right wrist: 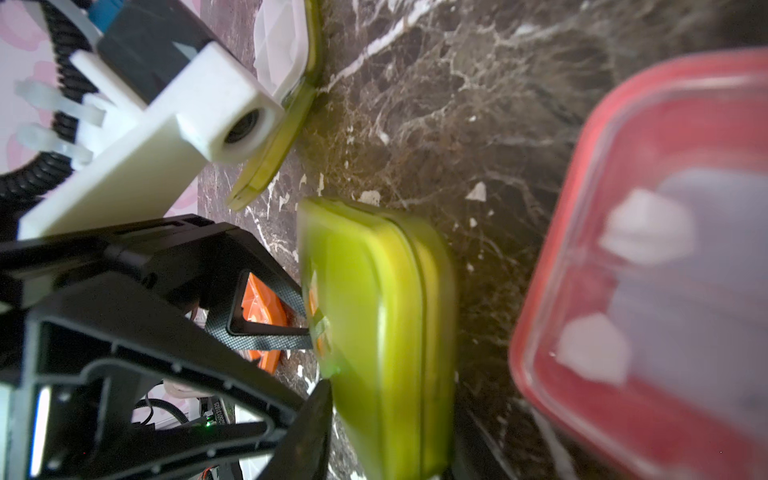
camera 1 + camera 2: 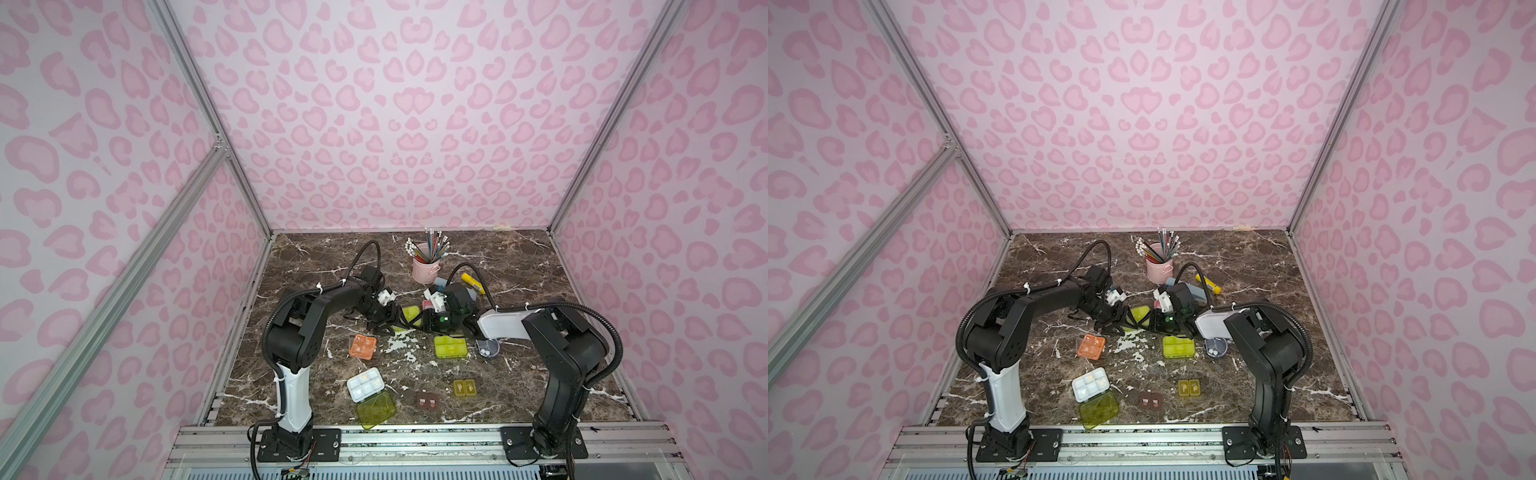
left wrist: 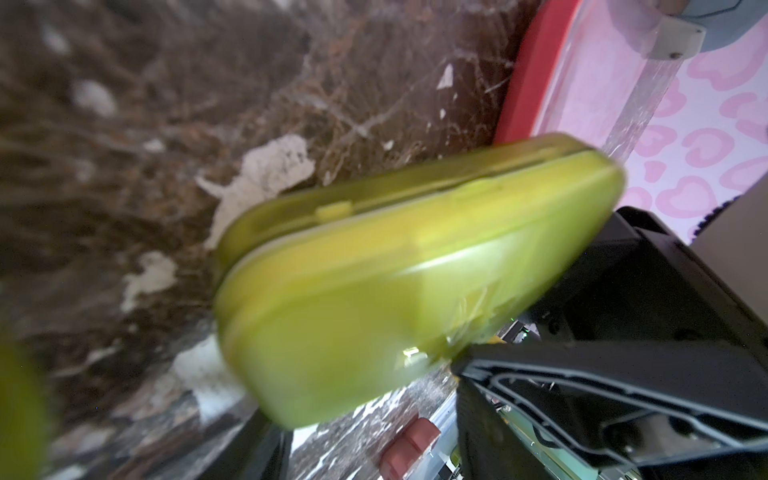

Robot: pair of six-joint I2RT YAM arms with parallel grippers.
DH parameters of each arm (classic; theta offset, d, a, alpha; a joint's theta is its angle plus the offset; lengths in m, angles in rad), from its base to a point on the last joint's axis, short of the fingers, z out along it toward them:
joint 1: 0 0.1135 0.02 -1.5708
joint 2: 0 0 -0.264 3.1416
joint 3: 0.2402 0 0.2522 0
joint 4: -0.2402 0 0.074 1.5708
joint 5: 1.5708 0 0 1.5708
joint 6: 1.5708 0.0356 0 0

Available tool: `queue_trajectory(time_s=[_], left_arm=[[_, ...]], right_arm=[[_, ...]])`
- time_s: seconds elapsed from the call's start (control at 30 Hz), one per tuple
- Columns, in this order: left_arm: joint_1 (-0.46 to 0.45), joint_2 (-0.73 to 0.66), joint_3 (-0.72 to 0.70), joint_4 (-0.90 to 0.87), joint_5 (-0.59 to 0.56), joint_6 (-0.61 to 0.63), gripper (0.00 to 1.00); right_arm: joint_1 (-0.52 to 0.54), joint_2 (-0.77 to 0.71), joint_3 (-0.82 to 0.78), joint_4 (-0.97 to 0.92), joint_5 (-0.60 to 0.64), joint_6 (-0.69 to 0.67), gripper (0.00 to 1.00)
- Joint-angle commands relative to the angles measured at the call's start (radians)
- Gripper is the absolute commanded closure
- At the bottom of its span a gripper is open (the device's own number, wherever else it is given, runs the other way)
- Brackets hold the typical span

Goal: Close pillboxes
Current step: Close the lid on the pillbox.

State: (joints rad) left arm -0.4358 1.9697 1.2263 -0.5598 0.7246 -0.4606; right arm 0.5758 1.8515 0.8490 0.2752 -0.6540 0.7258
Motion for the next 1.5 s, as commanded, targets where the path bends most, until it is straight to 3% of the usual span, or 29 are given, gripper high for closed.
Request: queue_trajectory(time_s=[0.0,0.2,0.43,0.57,1.47], left_arm=[[0.0,-0.018,-0.001,0.025,-0.002,0.013,0.37],[0.011,-0.044,0.005,0.008,-0.005,0.013,0.35],[0.03,-0.13,-0.006,-0.019,-0.021,0.007,0.28],[0.038,-0.19,-0.007,-0.043,-0.032,0.004,0.25],[0.154,-0.674,-0.176,-0.188,-0.093,-0.008,0.16]], right_arm=[[0.004,-0.004,-0.011,-0.005,0.007,0.001,0.62],[0.004,-0.024,-0.022,-0.014,0.011,0.007,0.61],[0.009,-0.08,-0.013,-0.085,0.035,-0.012,0.46],[0.015,-0.12,-0.013,-0.133,0.061,-0.024,0.42],[0.124,-0.457,-0.042,-0.306,0.208,-0.067,0.35]])
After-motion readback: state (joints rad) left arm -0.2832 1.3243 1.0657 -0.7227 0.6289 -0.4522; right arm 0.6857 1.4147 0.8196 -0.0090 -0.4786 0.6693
